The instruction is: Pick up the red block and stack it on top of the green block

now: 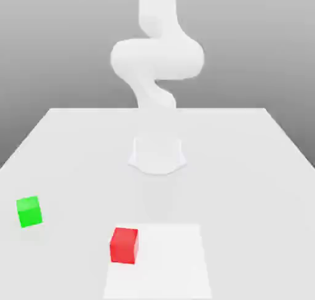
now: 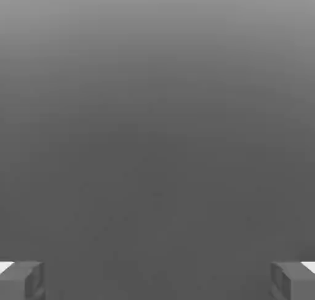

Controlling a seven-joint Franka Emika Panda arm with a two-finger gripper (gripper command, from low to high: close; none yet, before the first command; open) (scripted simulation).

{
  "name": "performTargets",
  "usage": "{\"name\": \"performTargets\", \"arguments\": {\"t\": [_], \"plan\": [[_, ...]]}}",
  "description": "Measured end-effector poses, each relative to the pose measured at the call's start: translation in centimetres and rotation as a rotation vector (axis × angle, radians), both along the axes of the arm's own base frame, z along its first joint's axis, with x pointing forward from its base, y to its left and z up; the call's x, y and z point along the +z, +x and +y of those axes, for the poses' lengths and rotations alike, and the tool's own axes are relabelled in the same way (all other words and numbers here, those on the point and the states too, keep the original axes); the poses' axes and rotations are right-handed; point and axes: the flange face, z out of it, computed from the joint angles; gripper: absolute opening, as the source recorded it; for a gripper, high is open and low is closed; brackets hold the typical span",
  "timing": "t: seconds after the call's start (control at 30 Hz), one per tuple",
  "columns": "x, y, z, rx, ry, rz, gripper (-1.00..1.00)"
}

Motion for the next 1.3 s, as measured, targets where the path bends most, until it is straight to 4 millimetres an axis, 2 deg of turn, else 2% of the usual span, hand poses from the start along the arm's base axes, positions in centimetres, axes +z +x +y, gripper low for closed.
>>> {"name": "performTargets", "arguments": {"t": [0.07,0.17,0.33,0.5,0.63,0.7,0.87,0.9,1.13,1.3], "plan": [[-4.6,2.6,-0.7,-0.011,0.001,0.075,0.0],[-11.4,5.2,-1.8,-0.026,0.004,0.18,0.0],[-22.8,7.0,-3.5,-0.051,0.012,0.351,0.0],[-33.9,5.8,-5.0,-0.074,0.026,0.523,0.0],[-42.1,2.9,-6.0,-0.096,0.041,0.659,0.0],[-45.2,1.9,-6.1,-0.1,0.046,0.701,0.0],[-50.7,1.5,-6.1,-0.099,0.046,0.714,0.0],[-51.4,1.4,-6.1,-0.099,0.046,0.714,-1.0],[-51.4,1.4,-6.1,-0.1,0.046,0.715,-1.0],[-46.9,1.5,-6.1,-0.099,0.046,0.715,-1.0]]}}
